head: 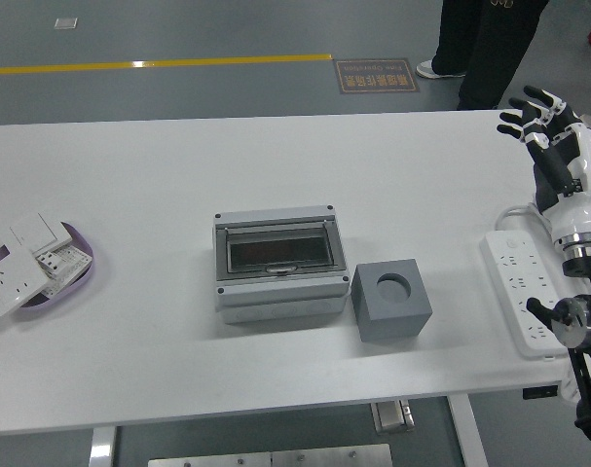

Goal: Pick up the cylinder from the cube,place it in the box,flap close box

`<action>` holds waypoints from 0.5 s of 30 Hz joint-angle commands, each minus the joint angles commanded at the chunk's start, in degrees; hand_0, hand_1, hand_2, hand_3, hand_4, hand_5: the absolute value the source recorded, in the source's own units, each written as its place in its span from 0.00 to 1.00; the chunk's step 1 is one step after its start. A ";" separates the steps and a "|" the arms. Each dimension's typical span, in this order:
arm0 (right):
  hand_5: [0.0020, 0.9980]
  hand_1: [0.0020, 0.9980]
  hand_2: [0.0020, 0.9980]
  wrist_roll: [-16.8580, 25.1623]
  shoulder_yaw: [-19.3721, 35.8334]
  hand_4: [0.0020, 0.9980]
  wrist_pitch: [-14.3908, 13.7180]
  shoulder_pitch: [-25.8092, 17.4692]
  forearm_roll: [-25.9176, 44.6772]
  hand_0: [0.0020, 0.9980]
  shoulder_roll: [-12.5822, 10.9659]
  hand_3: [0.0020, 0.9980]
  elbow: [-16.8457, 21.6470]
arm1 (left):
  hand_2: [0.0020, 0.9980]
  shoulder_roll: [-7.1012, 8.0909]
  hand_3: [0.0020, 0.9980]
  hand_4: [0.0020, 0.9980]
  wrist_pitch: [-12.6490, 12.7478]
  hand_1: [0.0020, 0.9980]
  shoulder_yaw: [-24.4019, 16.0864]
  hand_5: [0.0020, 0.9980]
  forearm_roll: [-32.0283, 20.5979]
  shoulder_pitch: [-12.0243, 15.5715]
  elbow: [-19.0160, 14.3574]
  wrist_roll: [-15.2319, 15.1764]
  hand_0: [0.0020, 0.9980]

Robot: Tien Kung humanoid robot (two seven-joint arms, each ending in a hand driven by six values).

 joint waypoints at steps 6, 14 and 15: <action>0.24 0.63 0.66 -1.23 -0.49 0.71 1.55 -1.15 -1.04 0.62 0.29 0.68 0.52 | 0.58 -0.81 0.65 0.71 0.20 0.66 -0.56 0.33 -0.35 0.01 0.00 -0.02 0.63; 0.18 0.64 0.65 -1.80 1.20 0.74 1.71 -1.87 -1.91 0.63 0.31 0.67 1.30 | 0.58 -1.46 0.65 0.71 0.20 0.66 -0.40 0.32 -0.63 0.14 0.00 -0.07 0.63; 0.18 0.64 0.65 -1.88 1.53 0.74 1.66 -1.96 -2.07 0.63 0.22 0.67 1.39 | 0.58 -1.42 0.65 0.71 0.23 0.66 -0.32 0.32 -0.83 0.11 0.00 -0.14 0.63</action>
